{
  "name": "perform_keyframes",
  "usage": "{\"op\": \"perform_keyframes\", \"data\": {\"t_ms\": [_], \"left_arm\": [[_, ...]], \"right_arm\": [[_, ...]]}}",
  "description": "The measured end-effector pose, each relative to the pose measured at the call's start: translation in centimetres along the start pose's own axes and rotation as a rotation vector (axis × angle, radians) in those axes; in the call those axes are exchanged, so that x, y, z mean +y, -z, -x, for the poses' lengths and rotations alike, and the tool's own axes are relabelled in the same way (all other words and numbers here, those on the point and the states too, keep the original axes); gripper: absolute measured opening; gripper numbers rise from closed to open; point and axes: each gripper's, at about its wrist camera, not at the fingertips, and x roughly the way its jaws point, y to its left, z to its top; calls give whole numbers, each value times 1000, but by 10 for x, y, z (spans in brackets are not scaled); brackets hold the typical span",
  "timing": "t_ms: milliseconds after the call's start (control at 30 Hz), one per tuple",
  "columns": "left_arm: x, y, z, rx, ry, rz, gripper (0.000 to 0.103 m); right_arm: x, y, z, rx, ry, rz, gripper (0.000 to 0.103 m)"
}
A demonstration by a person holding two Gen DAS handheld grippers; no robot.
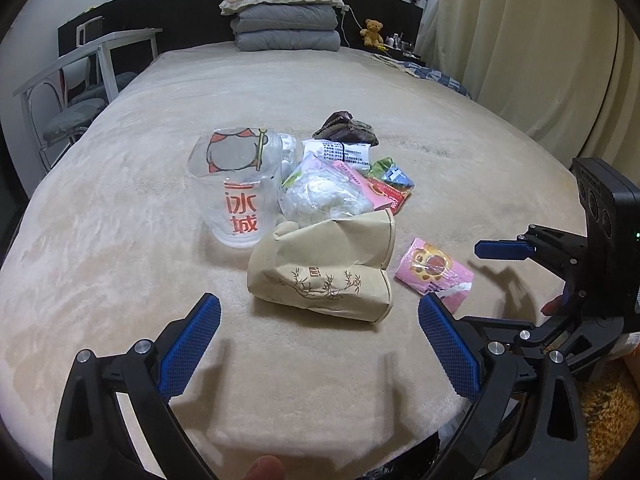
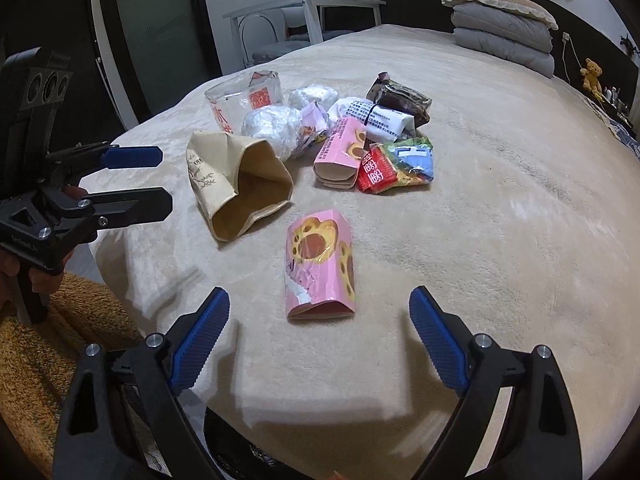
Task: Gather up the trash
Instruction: 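Grasp the beige paper bag with the left tool while the right tool grasps the pink snack box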
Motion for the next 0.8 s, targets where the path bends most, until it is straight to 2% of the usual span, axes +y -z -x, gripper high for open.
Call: {"op": "perform_keyframes", "data": {"t_ms": [67, 133, 200, 267, 333, 367, 467, 500, 567, 800], "left_arm": [[-2, -3, -6, 11, 11, -8, 96], [-6, -5, -13, 19, 17, -23, 96], [-9, -7, -19, 25, 1, -41, 96], [-9, -9, -27, 37, -22, -47, 96], [-7, -10, -33, 50, -38, -34, 96], [-5, -10, -36, 57, -34, -19, 96], [-3, -9, -42, 83, -51, -6, 95], [-3, -8, -43, 83, -54, -10, 95], [-3, -8, -44, 82, -56, -15, 83], [3, -8, -42, 72, -37, 28, 83]], "right_arm": [[-1, -2, -4, 4, -3, 2, 89], [-2, -4, -9, 8, 4, 8, 81], [-4, -5, -13, 18, 9, 9, 77], [-5, -7, -16, 22, 7, 11, 68], [-6, -8, -18, 24, 20, 25, 67], [-7, -9, -20, 25, 22, 26, 59], [-6, -10, -23, 28, 28, 33, 44], [-5, -11, -23, 28, 36, 42, 42], [-3, -12, -24, 25, 39, 47, 41], [-3, -14, -24, 10, 44, 28, 41]]}}
